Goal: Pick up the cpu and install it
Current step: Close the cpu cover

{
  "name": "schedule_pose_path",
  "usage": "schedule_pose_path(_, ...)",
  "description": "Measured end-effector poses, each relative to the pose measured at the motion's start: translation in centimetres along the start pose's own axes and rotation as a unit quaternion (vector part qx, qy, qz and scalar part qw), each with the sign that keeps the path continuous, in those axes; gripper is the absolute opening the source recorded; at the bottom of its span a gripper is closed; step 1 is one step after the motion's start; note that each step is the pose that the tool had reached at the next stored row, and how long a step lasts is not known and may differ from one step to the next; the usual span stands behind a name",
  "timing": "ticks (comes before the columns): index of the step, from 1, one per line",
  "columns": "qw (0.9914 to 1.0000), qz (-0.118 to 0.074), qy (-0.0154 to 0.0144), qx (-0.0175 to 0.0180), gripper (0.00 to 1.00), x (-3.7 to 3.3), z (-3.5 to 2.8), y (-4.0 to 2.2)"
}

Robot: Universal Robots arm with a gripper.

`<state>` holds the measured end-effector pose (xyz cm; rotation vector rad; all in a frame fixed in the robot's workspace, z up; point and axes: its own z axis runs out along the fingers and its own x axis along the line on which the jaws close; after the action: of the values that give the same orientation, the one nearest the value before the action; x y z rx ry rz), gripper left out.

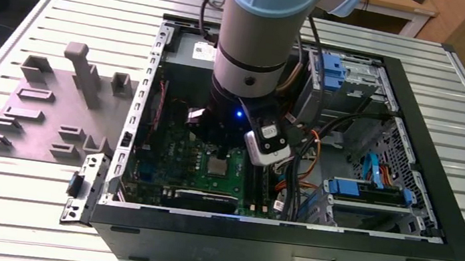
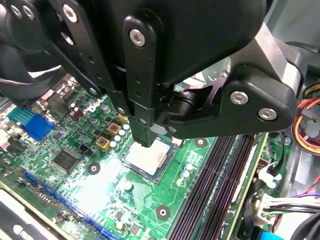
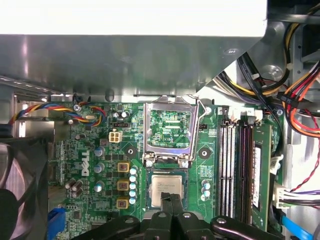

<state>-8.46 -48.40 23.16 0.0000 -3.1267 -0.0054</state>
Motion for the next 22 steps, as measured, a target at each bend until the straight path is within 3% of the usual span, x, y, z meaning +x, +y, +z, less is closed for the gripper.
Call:
schedule_pose_path(8, 1.0, 0.0, 0.0, -0.0001, 0.11, 0.02, -1.16, 0.01)
schedule_pose_path(17, 1.0, 0.0, 0.0, -0.0001, 0.11, 0.02, -1.22, 0.01)
schedule_pose_path(22, 1.0, 0.0, 0.0, 0.0, 0.11, -0.46, -1.24, 0.0)
